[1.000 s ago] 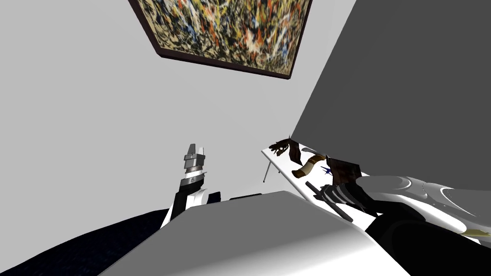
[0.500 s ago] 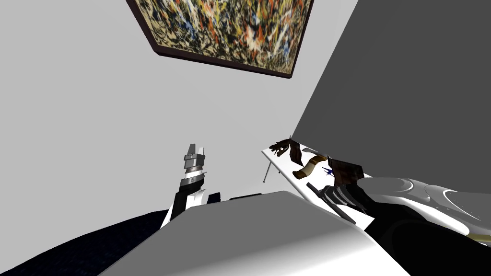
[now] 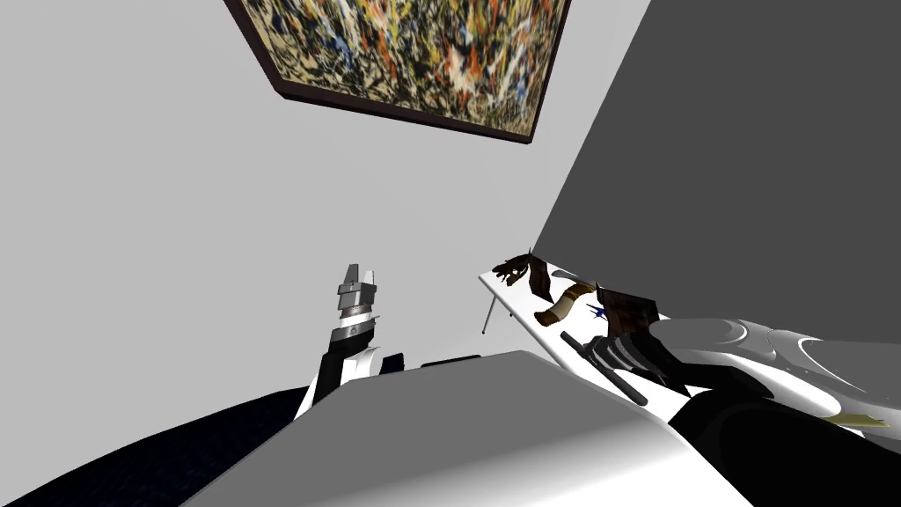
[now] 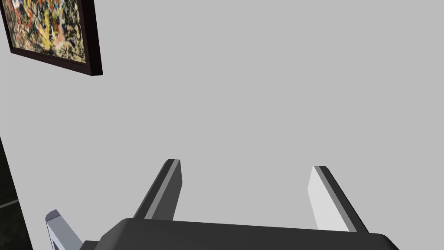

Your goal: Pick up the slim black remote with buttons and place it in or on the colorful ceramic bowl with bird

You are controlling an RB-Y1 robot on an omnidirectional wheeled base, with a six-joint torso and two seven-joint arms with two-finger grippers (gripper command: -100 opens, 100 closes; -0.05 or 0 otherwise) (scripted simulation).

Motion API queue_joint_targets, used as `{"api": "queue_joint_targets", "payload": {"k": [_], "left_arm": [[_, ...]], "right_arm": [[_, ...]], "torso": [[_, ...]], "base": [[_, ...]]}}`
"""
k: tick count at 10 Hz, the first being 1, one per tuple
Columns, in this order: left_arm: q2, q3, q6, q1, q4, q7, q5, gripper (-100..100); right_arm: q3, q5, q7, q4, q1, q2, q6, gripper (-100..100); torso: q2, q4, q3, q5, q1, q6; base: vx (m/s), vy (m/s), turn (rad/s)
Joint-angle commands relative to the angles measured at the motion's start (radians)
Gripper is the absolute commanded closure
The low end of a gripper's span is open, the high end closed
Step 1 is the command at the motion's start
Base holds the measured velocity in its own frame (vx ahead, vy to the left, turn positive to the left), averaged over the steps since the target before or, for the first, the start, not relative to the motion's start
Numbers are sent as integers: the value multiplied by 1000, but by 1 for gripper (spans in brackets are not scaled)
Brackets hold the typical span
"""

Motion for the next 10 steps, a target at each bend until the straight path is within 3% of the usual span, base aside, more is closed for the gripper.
{"api": "queue_joint_targets", "payload": {"k": [1,4,5,8,9,10], "left_arm": [[0,0,0,0,0,0,0,0],[0,0,0,0,0,0,0,0],[0,0,0,0,0,0,0,0],[0,0,0,0,0,0,0,0],[0,0,0,0,0,0,0,0],[0,0,0,0,0,0,0,0]], "right_arm": [[-28,-19,-11,-10,16,-38,-7,100],[-48,-33,-35,-16,14,-88,-20,100],[-48,26,-57,-16,14,-88,-20,100],[-48,-33,-35,-16,14,-88,-20,100],[-48,-20,-38,-15,13,-88,-22,100],[-48,-22,-36,-15,13,-88,-22,0]], "torso": [[0,0,0,0,0,0],[1,0,0,0,1,0],[1,0,0,0,0,0],[-2,0,-1,0,1,-1],[-3,0,-1,0,1,-1],[-3,0,-1,0,1,-1]], "base": [[-55,1,-76],[-44,1,-60],[-23,1,-26],[-2,0,-1],[0,0,0],[0,0,0]]}}
